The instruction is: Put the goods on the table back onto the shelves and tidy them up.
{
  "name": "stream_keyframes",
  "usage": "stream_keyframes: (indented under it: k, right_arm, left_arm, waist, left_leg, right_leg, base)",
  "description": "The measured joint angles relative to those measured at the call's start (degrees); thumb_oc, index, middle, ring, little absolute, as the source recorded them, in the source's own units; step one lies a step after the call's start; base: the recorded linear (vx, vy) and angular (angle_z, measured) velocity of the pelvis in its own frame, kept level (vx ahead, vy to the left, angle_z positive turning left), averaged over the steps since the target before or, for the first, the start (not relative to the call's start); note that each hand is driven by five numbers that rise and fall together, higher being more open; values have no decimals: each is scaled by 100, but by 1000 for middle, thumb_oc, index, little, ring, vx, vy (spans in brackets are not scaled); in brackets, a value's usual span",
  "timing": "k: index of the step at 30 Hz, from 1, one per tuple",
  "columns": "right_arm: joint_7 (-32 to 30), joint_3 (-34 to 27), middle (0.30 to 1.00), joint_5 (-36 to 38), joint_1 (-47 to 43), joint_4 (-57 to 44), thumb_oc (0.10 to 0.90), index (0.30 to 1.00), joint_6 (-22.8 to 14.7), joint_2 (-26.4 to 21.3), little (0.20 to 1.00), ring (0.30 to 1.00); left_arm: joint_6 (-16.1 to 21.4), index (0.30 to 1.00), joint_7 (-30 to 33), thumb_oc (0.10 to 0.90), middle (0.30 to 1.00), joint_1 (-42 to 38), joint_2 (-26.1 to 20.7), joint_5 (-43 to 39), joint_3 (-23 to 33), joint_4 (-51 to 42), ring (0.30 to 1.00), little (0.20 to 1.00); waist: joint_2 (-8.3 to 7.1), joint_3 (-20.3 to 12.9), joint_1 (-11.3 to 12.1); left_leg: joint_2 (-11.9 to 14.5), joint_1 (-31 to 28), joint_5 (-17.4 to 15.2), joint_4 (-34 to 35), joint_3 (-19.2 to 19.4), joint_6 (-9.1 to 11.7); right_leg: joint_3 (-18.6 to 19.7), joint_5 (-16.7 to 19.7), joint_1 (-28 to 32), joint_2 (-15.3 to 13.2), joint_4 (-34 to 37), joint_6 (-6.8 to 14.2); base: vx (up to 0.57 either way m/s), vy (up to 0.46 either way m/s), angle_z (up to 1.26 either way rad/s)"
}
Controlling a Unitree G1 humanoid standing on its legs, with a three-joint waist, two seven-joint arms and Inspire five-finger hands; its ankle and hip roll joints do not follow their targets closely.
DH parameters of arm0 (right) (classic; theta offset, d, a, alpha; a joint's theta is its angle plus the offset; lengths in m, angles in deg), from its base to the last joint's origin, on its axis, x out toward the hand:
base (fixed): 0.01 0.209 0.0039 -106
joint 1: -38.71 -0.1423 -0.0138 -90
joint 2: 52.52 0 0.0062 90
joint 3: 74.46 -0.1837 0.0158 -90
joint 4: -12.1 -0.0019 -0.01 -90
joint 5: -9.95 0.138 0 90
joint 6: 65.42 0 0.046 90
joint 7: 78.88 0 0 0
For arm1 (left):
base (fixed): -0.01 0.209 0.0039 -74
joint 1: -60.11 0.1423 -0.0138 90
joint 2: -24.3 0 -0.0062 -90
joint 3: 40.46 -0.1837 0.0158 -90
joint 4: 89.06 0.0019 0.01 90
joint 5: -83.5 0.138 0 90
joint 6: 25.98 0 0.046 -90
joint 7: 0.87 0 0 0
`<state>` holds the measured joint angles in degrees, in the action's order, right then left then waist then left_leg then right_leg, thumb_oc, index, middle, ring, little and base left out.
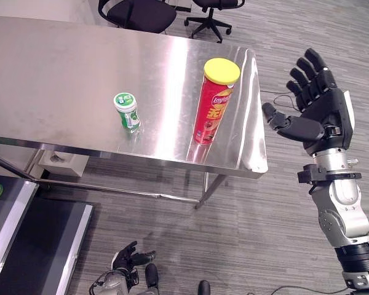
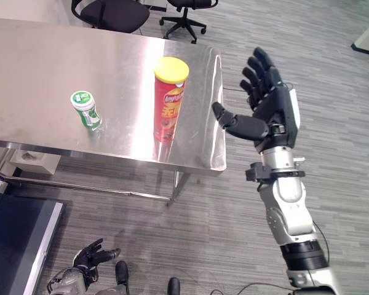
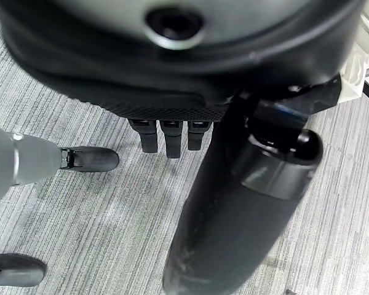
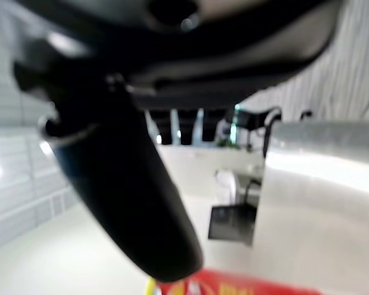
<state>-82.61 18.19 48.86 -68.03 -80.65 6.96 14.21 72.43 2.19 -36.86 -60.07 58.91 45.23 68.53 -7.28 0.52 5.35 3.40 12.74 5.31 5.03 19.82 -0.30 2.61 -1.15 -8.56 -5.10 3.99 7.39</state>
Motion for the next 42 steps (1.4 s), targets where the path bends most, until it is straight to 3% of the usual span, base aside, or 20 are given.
stream_keyframes:
  k: [4,17,28,42]
  right_arm:
    - [136,340,900,196,-142,3,800,900,2,-24,900,900]
    - [344,645,900,423,-528,178,800,900,33,-24,900,900]
    - [326,1097,900,419,-856,1038,800,900,330,-64,900,900]
    - [329,1443,900,421,-1296,1192,800,900,429,-67,900,900]
  left_arm:
    - [0,900,-4,800,900,-5,-3,1,0,0,900,900]
    - [0,900,-7,800,900,8,3,-11,0,1,900,900]
    - [-2,900,-14,800,900,70,0,-46,-13,6,900,900]
    - [-2,900,-13,800,900,175,-11,-244,-18,8,900,900]
  waist:
    - [0,0,13]
    - [-14,-7,101]
    - [-136,-79,331]
    - [-137,-80,378]
  left_leg:
    - [-2,-13,0,0,-23,0]
    - [-23,-68,0,0,-90,0]
    - [-30,-76,0,0,-148,0]
    - [-43,-81,0,0,-206,0]
  right_leg:
    - [-36,0,26,0,1,0]
    - [-90,0,117,-12,11,0]
    - [-154,-4,157,-16,12,5]
    - [-249,-4,193,-24,11,6]
  base:
    - [8,-3,3]
    - [3,0,2]
    - [5,-1,1]
    - [1,1,0]
